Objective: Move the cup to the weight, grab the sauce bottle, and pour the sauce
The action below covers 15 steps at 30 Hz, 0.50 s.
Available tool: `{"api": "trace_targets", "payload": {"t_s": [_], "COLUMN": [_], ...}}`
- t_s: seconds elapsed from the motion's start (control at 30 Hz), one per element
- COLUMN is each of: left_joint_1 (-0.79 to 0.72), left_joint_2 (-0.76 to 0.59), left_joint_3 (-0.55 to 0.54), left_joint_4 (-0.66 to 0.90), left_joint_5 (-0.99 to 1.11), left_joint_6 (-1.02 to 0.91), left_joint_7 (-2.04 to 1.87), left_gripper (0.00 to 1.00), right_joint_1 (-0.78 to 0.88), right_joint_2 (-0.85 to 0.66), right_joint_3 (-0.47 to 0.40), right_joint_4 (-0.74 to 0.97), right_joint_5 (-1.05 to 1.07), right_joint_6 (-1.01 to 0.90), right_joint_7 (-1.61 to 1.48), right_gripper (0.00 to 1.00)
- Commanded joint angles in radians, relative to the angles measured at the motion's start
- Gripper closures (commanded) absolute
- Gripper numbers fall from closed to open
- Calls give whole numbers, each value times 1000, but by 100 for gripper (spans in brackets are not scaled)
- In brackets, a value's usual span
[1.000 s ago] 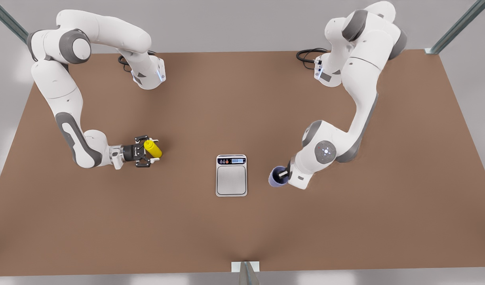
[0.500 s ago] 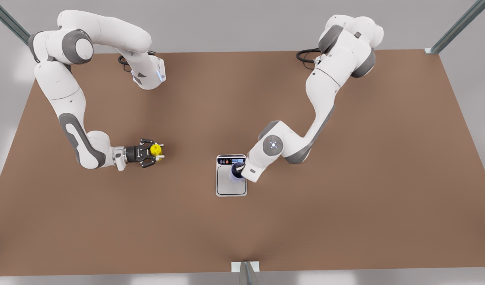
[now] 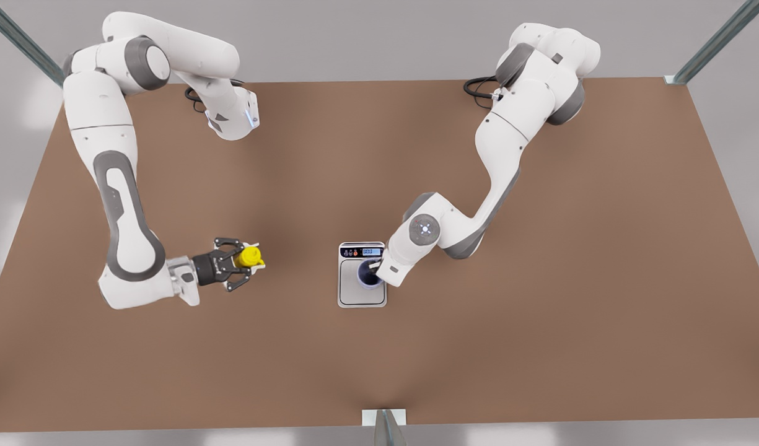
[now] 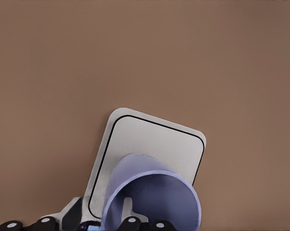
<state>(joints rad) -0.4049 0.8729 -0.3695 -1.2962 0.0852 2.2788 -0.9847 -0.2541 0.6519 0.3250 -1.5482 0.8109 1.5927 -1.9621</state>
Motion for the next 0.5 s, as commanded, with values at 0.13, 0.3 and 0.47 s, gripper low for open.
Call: {"api": "trace_targets", "payload": {"t_s": [0.13,0.3,0.47], "left_joint_1": [0,1,9], "left_joint_2": [0,-2,-11], "left_joint_3": [1,1,9], "left_joint_4": [0,2,2], "left_joint_5": [-1,-1,-4], "left_joint_6": [-1,-1,-1], "left_joint_7": [0,1,0], "left_gripper": [1,1,1], "right_joint_1": [58,185,266], "right_joint_2": [-26,-26,-20], "right_joint_3": [3,0,-6], "right_joint_4": [79,212,243], "right_joint_5": [-96,-240,-325], "right_joint_6": [6,30,108], "right_joint_7": [184,479,627], "right_gripper": [51,51,50]}}
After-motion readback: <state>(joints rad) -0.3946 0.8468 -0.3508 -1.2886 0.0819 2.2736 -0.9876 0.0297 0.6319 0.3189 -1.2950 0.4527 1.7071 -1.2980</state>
